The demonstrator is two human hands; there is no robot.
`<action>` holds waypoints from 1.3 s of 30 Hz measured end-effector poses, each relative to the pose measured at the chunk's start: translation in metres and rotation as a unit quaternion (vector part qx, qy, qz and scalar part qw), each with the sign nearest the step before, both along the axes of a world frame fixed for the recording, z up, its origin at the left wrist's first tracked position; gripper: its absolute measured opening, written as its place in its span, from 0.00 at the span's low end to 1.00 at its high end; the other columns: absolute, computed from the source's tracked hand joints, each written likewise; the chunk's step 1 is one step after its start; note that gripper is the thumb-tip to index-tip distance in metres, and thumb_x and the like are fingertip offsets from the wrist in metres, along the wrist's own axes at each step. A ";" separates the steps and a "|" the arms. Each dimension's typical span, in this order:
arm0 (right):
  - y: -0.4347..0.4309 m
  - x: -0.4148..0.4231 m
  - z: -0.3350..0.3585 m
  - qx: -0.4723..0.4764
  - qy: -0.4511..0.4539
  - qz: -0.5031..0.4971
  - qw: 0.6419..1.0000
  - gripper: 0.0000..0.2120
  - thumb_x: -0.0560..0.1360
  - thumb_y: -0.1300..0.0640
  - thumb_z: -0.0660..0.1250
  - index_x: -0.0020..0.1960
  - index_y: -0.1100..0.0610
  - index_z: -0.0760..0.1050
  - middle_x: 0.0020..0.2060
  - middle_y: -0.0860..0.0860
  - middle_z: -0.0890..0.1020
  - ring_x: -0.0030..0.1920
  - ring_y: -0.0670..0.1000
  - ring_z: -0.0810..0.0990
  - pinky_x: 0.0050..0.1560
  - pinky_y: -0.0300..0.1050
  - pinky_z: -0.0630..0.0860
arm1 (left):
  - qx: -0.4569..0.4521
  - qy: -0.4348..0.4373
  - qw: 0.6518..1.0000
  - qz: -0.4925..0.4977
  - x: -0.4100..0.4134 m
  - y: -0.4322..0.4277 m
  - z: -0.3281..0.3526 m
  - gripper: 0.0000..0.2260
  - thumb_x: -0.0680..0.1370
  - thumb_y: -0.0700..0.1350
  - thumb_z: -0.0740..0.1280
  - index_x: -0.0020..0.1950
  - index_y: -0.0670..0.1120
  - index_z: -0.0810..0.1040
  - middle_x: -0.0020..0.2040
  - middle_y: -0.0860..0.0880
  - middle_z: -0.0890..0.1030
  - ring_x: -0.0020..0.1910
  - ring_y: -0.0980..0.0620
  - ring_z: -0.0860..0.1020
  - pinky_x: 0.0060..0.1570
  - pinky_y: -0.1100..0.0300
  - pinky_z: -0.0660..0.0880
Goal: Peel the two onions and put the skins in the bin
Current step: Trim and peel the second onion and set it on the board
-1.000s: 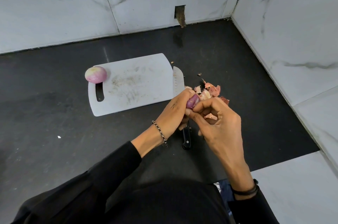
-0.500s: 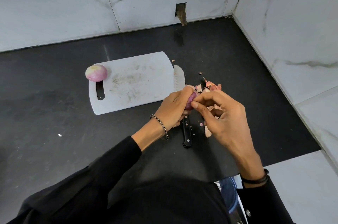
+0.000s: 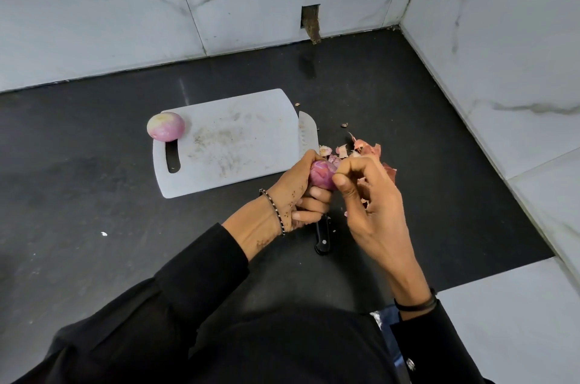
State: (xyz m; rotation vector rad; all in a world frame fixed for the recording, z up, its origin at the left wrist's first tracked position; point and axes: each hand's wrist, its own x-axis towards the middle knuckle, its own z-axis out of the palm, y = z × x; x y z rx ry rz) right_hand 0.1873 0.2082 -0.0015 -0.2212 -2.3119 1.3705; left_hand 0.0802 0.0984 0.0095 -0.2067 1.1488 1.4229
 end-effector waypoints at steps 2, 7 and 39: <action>0.004 0.002 -0.002 -0.050 -0.007 -0.007 0.999 0.06 0.84 0.53 0.63 0.50 0.53 0.75 0.46 0.44 0.77 0.48 0.50 0.77 0.48 0.48 0.76 | 0.032 -0.020 0.999 0.014 -0.004 -0.004 -0.001 0.25 0.81 0.59 0.52 0.32 0.46 0.74 0.24 0.54 0.61 0.16 0.59 0.56 0.14 0.71 0.53; 0.013 0.003 -0.007 -0.056 -0.051 -0.078 0.994 0.04 0.80 0.52 0.71 0.53 0.51 0.83 0.46 0.41 0.82 0.49 0.49 0.82 0.48 0.48 0.79 | 0.057 0.004 0.998 -0.008 -0.010 -0.010 -0.002 0.21 0.80 0.59 0.52 0.42 0.44 0.74 0.24 0.52 0.63 0.17 0.58 0.57 0.16 0.68 0.53; 0.007 0.002 0.004 -0.033 -0.066 -0.047 0.996 0.02 0.79 0.55 0.72 0.51 0.51 0.83 0.46 0.43 0.83 0.51 0.48 0.82 0.50 0.50 0.79 | 0.010 0.103 0.995 -0.003 -0.002 -0.008 0.001 0.28 0.77 0.69 0.56 0.46 0.45 0.79 0.37 0.45 0.78 0.22 0.56 0.63 0.23 0.65 0.66</action>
